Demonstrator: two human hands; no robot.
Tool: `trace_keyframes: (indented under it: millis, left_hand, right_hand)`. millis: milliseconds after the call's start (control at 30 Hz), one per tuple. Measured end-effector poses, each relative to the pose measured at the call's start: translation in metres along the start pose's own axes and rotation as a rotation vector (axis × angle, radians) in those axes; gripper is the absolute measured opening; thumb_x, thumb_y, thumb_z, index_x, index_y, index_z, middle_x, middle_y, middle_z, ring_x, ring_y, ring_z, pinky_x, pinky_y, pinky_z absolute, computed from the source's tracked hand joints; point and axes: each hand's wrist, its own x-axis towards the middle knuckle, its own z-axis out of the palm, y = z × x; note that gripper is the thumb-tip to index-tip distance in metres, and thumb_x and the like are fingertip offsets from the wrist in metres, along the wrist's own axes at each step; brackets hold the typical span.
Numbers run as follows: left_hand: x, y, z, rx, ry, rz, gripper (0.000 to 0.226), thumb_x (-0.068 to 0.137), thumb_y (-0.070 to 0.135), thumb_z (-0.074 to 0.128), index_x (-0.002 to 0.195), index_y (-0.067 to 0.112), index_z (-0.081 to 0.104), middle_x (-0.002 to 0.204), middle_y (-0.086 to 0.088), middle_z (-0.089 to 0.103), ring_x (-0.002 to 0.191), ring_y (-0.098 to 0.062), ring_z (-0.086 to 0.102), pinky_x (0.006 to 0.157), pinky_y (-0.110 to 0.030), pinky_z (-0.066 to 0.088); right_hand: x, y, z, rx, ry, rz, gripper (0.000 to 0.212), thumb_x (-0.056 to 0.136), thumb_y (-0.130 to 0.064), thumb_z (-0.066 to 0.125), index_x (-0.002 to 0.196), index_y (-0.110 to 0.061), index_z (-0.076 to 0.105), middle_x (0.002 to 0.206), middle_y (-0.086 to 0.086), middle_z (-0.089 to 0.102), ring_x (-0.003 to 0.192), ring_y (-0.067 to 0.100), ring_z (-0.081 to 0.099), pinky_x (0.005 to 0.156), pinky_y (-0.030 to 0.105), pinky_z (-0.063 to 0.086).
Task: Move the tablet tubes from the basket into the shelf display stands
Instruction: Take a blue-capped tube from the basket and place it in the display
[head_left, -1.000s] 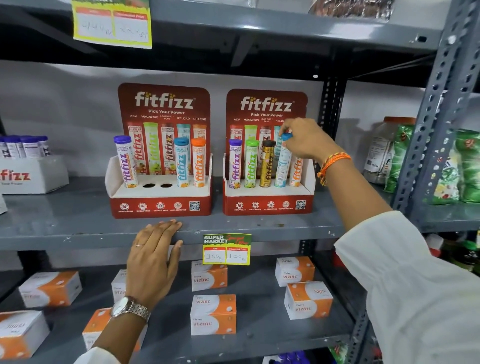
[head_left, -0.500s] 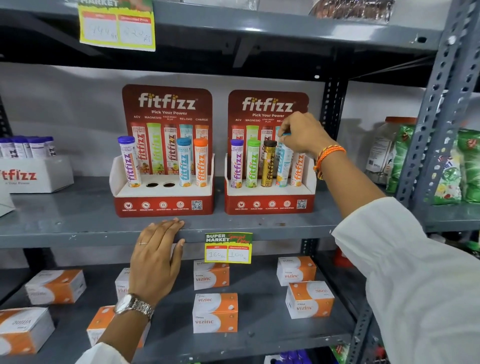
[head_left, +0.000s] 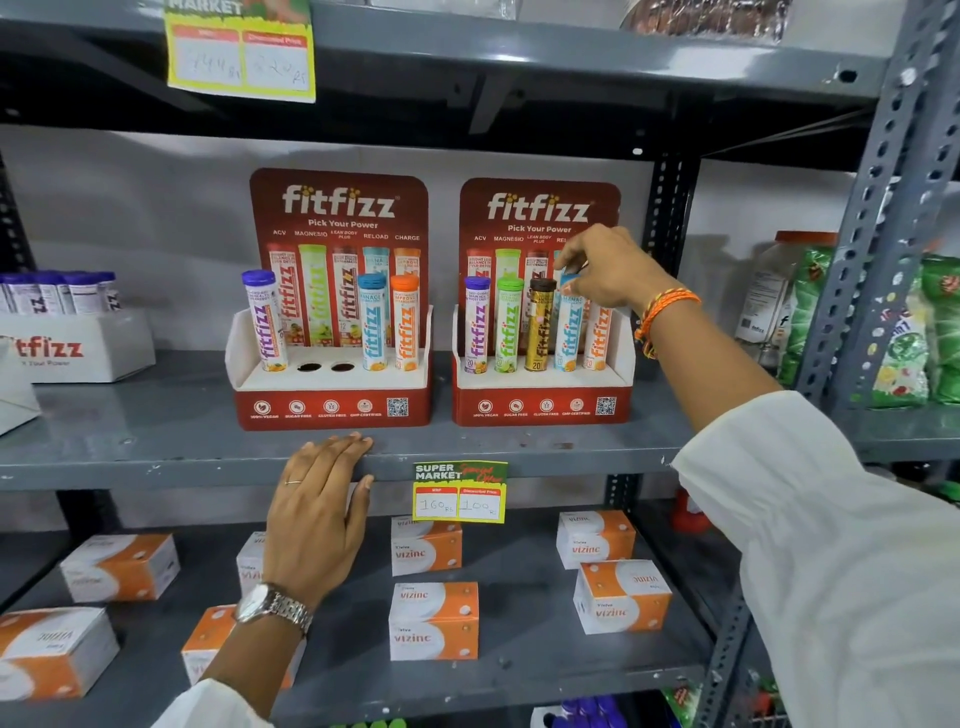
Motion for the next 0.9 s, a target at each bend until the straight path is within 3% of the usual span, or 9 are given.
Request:
trace_keyframes:
  millis: [133,333,567,667,767,900]
  left_hand:
    - [0.000,0.001,-0.002,-0.003,-0.008,0.001,0.042,0.098,0.030,0.046,0.133,0.011,0.057,0.132,-0.009,0.062,0.122,-0.028,0.055,0.114,-0.045,0.034]
    - [0.000,0.002,-0.004,-0.006,-0.032,-0.017,0.042,0.097,0.030,0.047,0.135,0.013,0.055,0.133,-0.008,0.062,0.123,-0.027,0.054,0.115,-0.043,0.032]
    - [0.001,0.007,-0.023,-0.037,-0.153,-0.023,0.051,0.098,0.041,0.041,0.139,0.013,0.054,0.141,-0.005,0.056,0.133,-0.023,0.049,0.119,-0.041,0.027]
    - [-0.009,0.002,-0.042,-0.065,-0.120,-0.028,0.047,0.097,0.037,0.045,0.137,0.014,0.056,0.142,-0.002,0.055,0.136,-0.020,0.045,0.120,-0.033,0.021]
    - [-0.038,-0.014,-0.066,-0.072,-0.078,-0.069,0.043,0.097,0.030,0.051,0.136,0.015,0.056,0.145,0.001,0.052,0.139,-0.016,0.042,0.120,-0.035,0.023]
    - [-0.102,-0.046,-0.104,-0.026,-0.069,-0.205,0.041,0.095,0.027,0.057,0.135,0.017,0.056,0.145,0.004,0.052,0.139,-0.013,0.041,0.117,-0.037,0.030]
  right_hand:
    - [0.002,0.004,0.006,0.012,-0.012,0.029,0.031,0.082,-0.001,0.075,0.109,-0.013,0.068,0.108,0.006,0.065,0.114,0.025,0.057,0.109,0.055,0.042]
    - [0.003,0.003,0.006,-0.038,-0.019,0.041,0.053,0.084,-0.005,0.074,0.133,-0.015,0.056,0.126,0.010,0.062,0.129,0.031,0.050,0.112,0.062,0.034]
    - [-0.011,-0.021,0.006,0.002,0.102,-0.013,0.059,0.085,-0.015,0.074,0.139,-0.019,0.049,0.131,0.005,0.061,0.133,0.028,0.045,0.115,0.059,0.028]
    - [-0.025,-0.051,0.015,0.124,0.231,-0.134,0.051,0.086,-0.011,0.071,0.133,-0.022,0.054,0.127,0.001,0.062,0.128,0.024,0.050,0.112,0.054,0.035]
    - [-0.045,-0.092,0.034,0.236,0.318,-0.317,0.040,0.087,-0.016,0.069,0.125,-0.022,0.058,0.123,0.001,0.066,0.119,0.022,0.059,0.105,0.051,0.044]
    - [-0.079,-0.161,0.082,0.384,0.252,-0.529,0.034,0.087,-0.018,0.068,0.120,-0.020,0.061,0.120,0.001,0.067,0.114,0.021,0.061,0.101,0.052,0.046]
